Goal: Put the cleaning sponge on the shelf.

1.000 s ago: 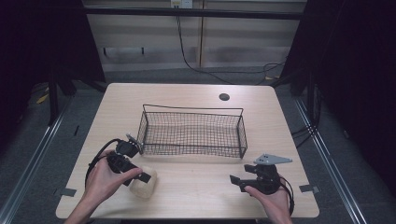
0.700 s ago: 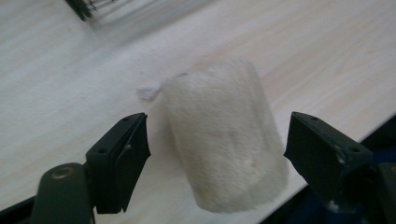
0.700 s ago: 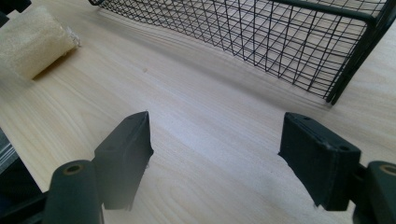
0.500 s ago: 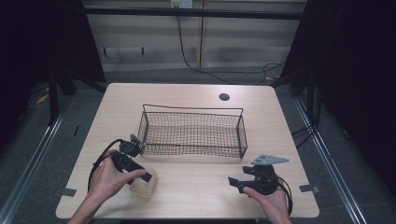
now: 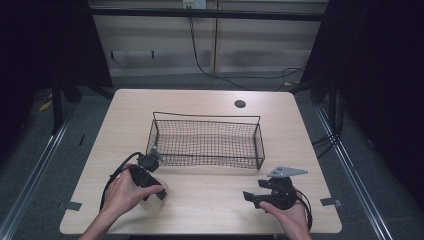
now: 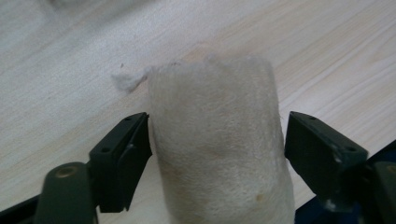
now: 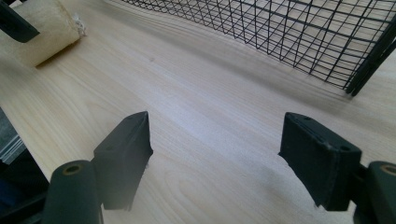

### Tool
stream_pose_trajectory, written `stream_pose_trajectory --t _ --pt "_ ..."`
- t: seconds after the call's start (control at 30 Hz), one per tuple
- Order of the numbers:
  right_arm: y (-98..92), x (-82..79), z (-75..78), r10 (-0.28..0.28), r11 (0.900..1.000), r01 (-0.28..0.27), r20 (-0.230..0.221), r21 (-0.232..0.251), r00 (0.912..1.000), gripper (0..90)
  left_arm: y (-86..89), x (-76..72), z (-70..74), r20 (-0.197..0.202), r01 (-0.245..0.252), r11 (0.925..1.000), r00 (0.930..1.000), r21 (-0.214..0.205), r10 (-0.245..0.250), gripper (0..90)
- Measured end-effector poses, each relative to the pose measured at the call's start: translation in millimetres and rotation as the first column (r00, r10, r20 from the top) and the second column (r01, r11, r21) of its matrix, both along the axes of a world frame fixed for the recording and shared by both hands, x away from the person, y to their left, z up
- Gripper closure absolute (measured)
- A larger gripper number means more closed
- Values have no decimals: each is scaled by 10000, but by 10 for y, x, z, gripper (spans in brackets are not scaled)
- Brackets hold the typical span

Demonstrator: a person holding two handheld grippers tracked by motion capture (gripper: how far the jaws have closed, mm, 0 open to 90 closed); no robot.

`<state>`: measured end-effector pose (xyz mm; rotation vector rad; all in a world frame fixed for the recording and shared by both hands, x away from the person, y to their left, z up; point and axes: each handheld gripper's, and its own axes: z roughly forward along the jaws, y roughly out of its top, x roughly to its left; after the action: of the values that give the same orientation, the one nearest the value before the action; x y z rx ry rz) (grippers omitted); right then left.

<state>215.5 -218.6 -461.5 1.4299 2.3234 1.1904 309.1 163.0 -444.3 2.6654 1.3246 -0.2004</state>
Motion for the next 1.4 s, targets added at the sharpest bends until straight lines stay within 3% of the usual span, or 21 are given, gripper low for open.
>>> stream_pose_trajectory --t 0.17,0.23,0.5,0.57,0.63,0.67,0.77,0.93,1.4 --pt "0 6 -6 47 10000 -47 -3 1 10000 246 -15 4 -3 -105 182 9998 9998 42 -181 264" --pt "3 6 -8 40 10000 -40 -47 -21 10000 246 -16 12 -19 -204 163 9996 9997 249 -158 264" --pt "-2 10 -20 -39 9999 38 -162 -107 9999 248 -57 17 -10 -275 746 9958 9969 539 -732 271" --pt "-5 6 -14 -88 9999 86 -142 -97 9999 249 -35 33 12 -171 661 9978 9977 99 -659 272" --pt "-8 7 -16 -87 9999 85 -146 -113 9999 249 -34 34 10 -317 669 9974 9973 273 -660 272" --pt "-9 8 -16 -84 9999 83 -142 -90 9999 250 -20 43 17 -578 829 9965 9949 71 -823 272" --pt "-11 11 -16 -83 9999 82 -149 -87 9999 250 -9 40 46 -580 811 9967 9950 -24 -811 273" --pt "-6 6 -13 -44 9999 42 -161 -128 9999 253 26 32 131 -585 960 9935 9933 -608 -996 274" --pt "1 7 -17 34 9999 -37 -253 -100 9997 253 87 -7 270 -318 1036 9912 9938 -824 -1065 273"
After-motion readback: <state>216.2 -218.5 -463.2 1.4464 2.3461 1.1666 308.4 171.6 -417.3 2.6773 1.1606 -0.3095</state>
